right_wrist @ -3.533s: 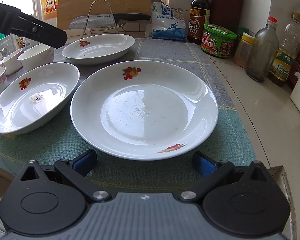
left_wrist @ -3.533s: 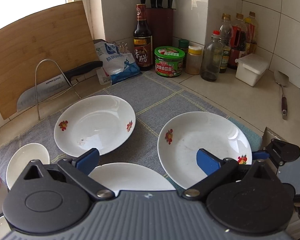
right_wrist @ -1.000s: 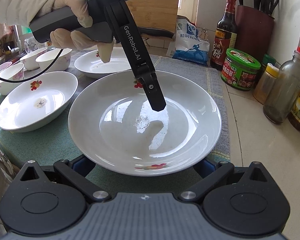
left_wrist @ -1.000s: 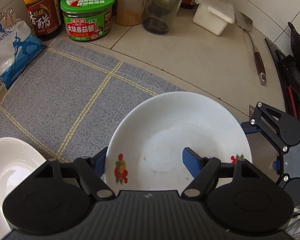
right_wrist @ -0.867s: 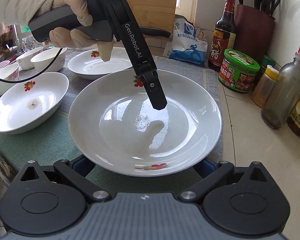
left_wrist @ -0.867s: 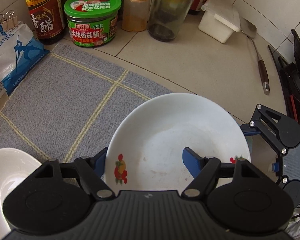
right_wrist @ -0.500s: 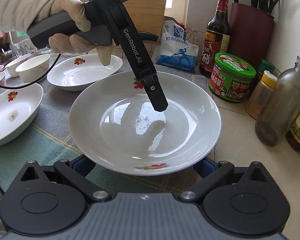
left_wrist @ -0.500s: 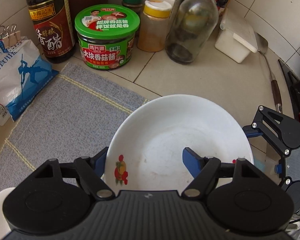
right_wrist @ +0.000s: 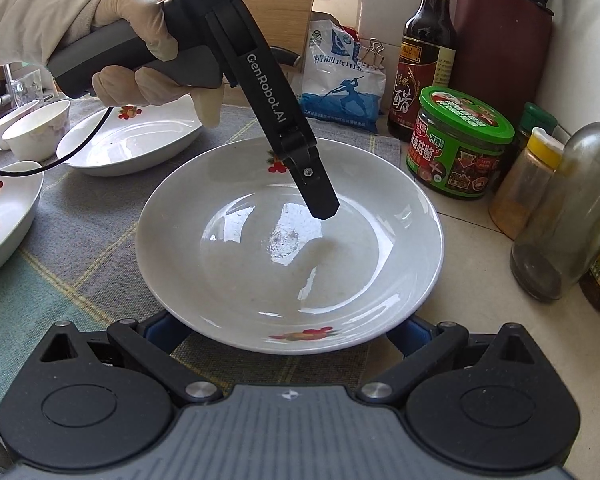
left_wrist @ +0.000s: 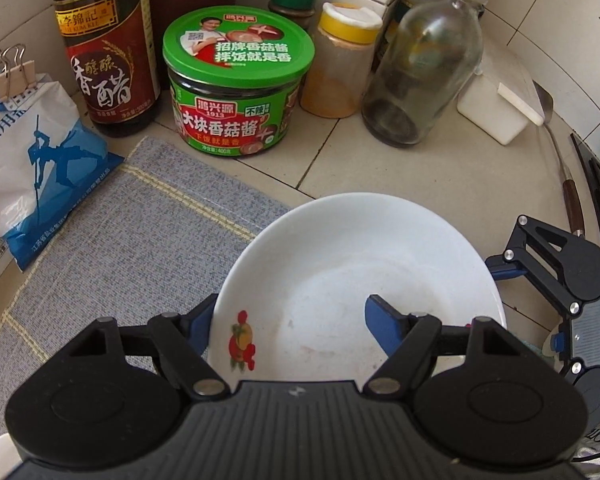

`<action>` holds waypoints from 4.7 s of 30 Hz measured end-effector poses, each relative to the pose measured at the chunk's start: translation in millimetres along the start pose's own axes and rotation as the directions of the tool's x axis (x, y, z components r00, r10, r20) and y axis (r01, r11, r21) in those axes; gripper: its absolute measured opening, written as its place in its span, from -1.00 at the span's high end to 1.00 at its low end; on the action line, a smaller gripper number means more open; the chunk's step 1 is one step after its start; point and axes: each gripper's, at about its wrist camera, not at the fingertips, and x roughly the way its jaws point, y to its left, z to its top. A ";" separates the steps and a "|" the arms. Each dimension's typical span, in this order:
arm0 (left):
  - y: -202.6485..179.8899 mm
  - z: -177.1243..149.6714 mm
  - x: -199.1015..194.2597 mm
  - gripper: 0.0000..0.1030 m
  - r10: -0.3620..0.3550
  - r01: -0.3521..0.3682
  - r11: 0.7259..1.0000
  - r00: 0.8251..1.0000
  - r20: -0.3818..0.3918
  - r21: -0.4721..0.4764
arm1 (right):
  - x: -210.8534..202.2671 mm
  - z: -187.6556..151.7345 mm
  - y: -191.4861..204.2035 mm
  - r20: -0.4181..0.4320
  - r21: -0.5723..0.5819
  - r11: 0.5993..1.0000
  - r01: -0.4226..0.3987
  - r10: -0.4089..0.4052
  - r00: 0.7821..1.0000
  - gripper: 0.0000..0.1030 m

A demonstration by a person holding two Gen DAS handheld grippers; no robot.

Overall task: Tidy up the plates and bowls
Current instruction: 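Lift the stained plate with the left gripper and carry it across the towel, then carry the stained plate with the left gripper toward the plate by the jars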

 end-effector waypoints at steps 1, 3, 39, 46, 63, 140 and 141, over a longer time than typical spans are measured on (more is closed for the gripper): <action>-0.1 0.2 1.0 -0.47 -0.001 0.001 1.000 1.000 -0.001 -0.001 | 0.0 0.0 -0.1 -0.003 0.000 1.000 0.001 -0.001 1.000 -1.00; 0.2 1.0 2.9 -0.47 -0.002 0.002 1.000 1.000 -0.001 0.000 | -0.4 0.0 0.0 -0.004 0.000 1.000 0.003 -0.003 1.000 -1.00; -69.6 -149.6 -141.1 -0.69 0.311 -0.289 0.949 0.918 0.245 -0.124 | -64.6 -13.8 89.2 0.043 0.054 0.995 0.088 -0.090 0.995 -1.00; -83.0 -210.2 -158.9 -0.69 0.362 -0.314 0.926 0.896 0.257 -0.209 | -63.2 -15.3 138.1 0.037 0.043 0.999 0.029 -0.031 0.999 -1.00; -65.1 -290.6 -207.3 -0.69 0.487 -0.370 0.836 0.841 0.237 -0.405 | -47.5 -12.9 221.0 -0.004 -0.117 0.981 -0.156 0.157 0.988 -1.00; 18.1 -266.8 -143.0 -0.28 0.144 -0.179 0.919 0.982 -0.124 -0.351 | -18.9 -4.9 235.3 0.039 -0.251 0.930 -0.268 0.286 0.957 -1.00; 17.4 -266.3 -143.1 -0.28 0.144 -0.179 0.920 0.982 -0.124 -0.347 | -18.9 -4.6 235.4 0.036 -0.250 0.930 -0.268 0.286 0.958 -1.00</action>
